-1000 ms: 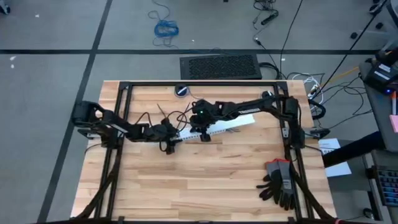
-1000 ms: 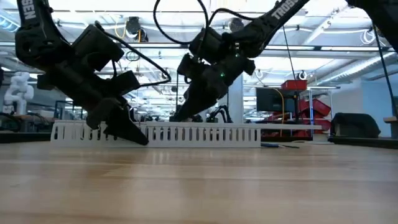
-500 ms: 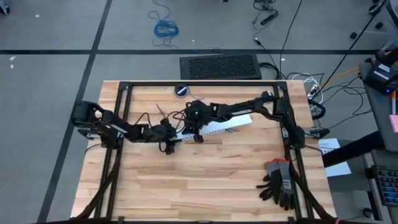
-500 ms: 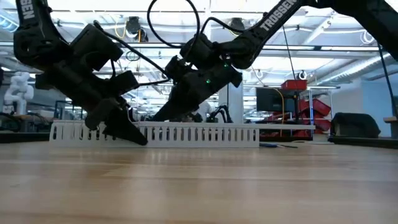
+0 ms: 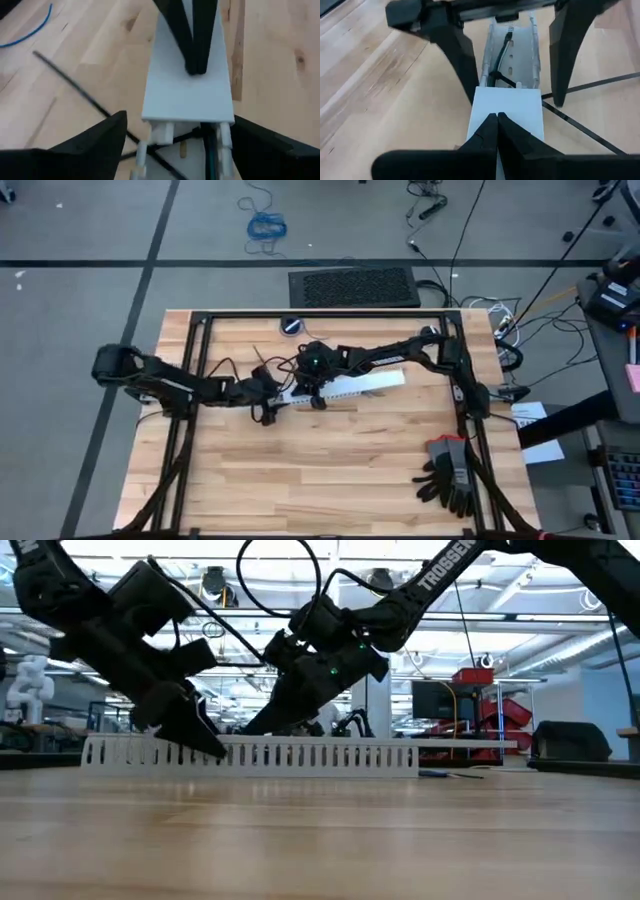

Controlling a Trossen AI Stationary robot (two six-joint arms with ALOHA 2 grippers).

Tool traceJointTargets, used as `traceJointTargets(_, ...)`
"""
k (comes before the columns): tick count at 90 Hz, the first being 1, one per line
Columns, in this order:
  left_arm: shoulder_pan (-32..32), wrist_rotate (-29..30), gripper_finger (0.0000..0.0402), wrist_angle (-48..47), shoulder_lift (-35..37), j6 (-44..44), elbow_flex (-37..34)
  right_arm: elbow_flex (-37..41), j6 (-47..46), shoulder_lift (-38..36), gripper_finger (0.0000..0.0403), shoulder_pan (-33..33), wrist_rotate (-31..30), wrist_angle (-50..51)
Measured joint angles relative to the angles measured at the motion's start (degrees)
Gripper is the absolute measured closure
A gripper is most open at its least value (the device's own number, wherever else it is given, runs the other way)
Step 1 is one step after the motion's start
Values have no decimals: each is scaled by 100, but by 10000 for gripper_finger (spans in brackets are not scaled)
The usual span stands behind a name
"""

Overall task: Ziptie cables
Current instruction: Close the white cable duct tray the with white cable cover

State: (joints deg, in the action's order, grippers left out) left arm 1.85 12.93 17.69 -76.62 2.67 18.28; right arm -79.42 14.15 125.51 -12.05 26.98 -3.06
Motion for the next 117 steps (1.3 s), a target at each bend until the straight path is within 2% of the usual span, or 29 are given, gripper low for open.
traceJointTargets(14,3,-34,87,-653,138,114,2,7,-42,0,403,0,22,1)
traceJointTargets(26,7,-72,87,-689,117,166,-112,7,-39,2,403,-33,76,-3)
traceJointTargets(60,4,-153,87,1113,108,150,-774,11,-101,2,403,-83,306,36)
traceJointTargets(76,4,-169,89,1297,108,152,-846,11,-105,2,403,-83,315,46)
traceJointTargets(100,0,-271,152,1465,-2,274,-846,12,-105,2,403,-87,344,80)
traceJointTargets(117,0,-268,161,1814,-402,547,-846,20,-105,2,403,-81,442,61)
